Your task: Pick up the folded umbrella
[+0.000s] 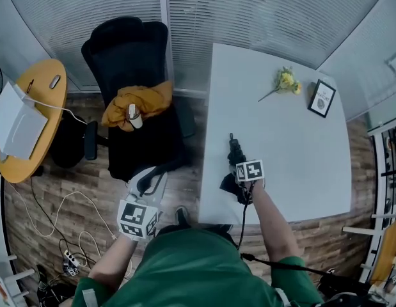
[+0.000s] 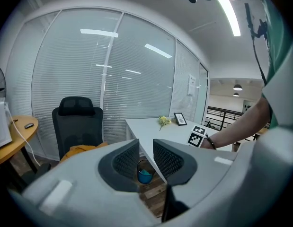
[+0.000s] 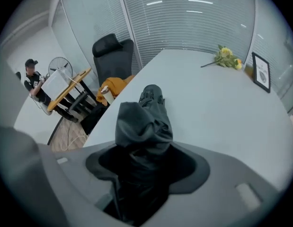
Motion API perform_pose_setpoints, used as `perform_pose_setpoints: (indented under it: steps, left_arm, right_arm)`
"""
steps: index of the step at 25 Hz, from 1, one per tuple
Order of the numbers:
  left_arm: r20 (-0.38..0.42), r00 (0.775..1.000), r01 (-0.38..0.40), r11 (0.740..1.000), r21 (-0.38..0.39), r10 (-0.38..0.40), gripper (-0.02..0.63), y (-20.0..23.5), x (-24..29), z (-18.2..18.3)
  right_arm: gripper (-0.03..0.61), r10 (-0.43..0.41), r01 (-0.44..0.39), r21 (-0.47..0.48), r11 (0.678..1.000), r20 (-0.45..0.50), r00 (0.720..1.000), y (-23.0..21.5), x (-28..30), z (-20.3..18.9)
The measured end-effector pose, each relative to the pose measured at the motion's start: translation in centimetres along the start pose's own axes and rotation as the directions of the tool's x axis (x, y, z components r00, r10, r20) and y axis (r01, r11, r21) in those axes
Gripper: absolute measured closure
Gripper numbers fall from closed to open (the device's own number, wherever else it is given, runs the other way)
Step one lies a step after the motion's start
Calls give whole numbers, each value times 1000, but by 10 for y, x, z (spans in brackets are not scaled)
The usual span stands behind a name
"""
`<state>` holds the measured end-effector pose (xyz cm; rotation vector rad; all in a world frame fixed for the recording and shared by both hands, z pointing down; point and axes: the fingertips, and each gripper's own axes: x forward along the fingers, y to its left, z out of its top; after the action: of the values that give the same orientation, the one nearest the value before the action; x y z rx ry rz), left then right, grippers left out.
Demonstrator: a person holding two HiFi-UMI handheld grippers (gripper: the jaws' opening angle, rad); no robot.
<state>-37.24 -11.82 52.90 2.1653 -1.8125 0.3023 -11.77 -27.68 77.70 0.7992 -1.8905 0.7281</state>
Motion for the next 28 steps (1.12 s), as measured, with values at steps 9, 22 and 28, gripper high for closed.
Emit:
perform_pose_setpoints:
  steps: [9,22,28]
  left_arm:
    - [10,999,39,999,-16,-39,515,-83,37,13]
    - [36,997,70,998,5,-70,515,-168,57,29]
    - [45,994,99,995,21,-100,515,-193,57,33]
  right_arm:
    - [305,95,-90,-32,995,325,941,-5,-72,19]
    - [305,163,-156,-64,986,610,775,-27,-191,31]
    - [304,176,-166,-83,983,698,694,-24,-243,36]
